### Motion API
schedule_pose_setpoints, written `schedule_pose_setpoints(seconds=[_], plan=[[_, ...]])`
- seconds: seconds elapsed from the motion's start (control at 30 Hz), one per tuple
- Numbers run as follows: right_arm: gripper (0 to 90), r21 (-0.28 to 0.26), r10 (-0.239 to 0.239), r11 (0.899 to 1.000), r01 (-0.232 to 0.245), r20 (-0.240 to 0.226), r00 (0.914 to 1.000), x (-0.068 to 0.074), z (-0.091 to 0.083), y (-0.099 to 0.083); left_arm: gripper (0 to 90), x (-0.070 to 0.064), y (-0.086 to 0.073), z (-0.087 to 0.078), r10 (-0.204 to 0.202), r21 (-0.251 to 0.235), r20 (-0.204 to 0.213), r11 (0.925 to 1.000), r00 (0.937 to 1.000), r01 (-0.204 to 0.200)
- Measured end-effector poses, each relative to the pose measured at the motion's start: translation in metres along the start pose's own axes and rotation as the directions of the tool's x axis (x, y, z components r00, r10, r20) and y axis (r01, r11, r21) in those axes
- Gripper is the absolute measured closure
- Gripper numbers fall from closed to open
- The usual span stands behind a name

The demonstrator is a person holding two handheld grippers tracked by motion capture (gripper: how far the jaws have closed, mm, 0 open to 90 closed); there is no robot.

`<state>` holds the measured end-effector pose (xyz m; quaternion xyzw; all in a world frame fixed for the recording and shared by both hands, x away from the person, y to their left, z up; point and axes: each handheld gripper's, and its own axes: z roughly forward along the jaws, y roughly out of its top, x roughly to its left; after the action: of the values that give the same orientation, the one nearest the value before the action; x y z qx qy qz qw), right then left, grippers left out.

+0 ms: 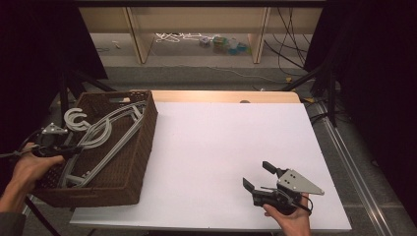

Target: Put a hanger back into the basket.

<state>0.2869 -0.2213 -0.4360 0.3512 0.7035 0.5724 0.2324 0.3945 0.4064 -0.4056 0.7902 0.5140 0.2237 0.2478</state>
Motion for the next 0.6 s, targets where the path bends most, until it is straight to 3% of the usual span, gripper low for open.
schedule_pose_setpoints(seconds=[0.07,0.17,0.3,0.4,0.6], plan=[[15.9,0.009,-0.005,1.000,0.005,-0.001,1.0000,0.000,0.000,0.000,78.4,0.000,0.001,0.001,0.032,0.033,-0.015,0.9990,0.9994,-0.031],[15.9,0.002,-0.004,1.000,0.004,-0.001,1.0000,0.000,0.000,0.000,73.9,-0.001,0.001,0.002,0.014,0.038,-0.014,0.9992,0.9998,-0.013],[15.9,0.011,-0.006,1.000,0.006,0.004,1.0000,0.000,0.000,0.000,70.5,-0.003,0.001,0.004,0.018,0.052,-0.037,0.9985,0.9991,-0.016],[15.9,0.009,-0.004,1.000,0.004,0.001,1.0000,0.000,0.000,0.000,64.7,-0.002,0.003,0.003,-0.006,0.041,-0.043,0.9991,0.9990,0.008],[15.9,0.018,-0.008,1.000,0.008,0.011,0.9999,-0.001,-0.001,0.000,57.8,-0.007,0.010,-0.007,-0.009,0.013,-0.051,0.9999,0.9987,0.010]])
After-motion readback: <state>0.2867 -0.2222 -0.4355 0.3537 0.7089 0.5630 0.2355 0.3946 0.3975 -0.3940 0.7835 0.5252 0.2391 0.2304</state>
